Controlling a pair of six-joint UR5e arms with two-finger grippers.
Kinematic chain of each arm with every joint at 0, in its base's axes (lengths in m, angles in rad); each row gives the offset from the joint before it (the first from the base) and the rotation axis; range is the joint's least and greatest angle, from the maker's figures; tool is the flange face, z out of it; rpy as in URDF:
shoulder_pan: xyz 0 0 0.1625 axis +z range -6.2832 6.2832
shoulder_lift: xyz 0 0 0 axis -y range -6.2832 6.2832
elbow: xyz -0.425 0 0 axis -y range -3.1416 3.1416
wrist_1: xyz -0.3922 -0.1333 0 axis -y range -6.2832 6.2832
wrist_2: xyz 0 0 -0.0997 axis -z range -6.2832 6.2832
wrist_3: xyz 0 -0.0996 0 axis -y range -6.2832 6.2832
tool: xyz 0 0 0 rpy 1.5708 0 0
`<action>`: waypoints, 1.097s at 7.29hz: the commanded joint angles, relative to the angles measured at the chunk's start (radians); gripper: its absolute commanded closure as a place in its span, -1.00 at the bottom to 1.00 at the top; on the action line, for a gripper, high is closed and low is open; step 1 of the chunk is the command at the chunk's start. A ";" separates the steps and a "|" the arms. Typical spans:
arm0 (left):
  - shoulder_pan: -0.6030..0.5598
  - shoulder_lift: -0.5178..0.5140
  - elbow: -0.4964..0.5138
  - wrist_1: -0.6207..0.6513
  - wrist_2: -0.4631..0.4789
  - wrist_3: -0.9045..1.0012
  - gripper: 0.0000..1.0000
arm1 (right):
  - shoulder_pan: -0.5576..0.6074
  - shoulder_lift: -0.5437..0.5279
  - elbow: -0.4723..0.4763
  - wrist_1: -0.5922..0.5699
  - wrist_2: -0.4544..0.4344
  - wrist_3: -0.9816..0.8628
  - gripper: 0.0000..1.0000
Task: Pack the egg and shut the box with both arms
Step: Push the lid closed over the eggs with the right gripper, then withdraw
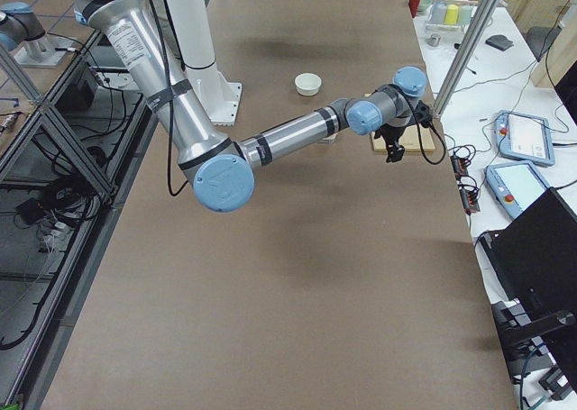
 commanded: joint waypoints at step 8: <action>-0.002 0.003 0.010 0.000 -0.002 0.000 -0.96 | 0.257 -0.279 -0.017 -0.023 -0.126 -0.146 -1.00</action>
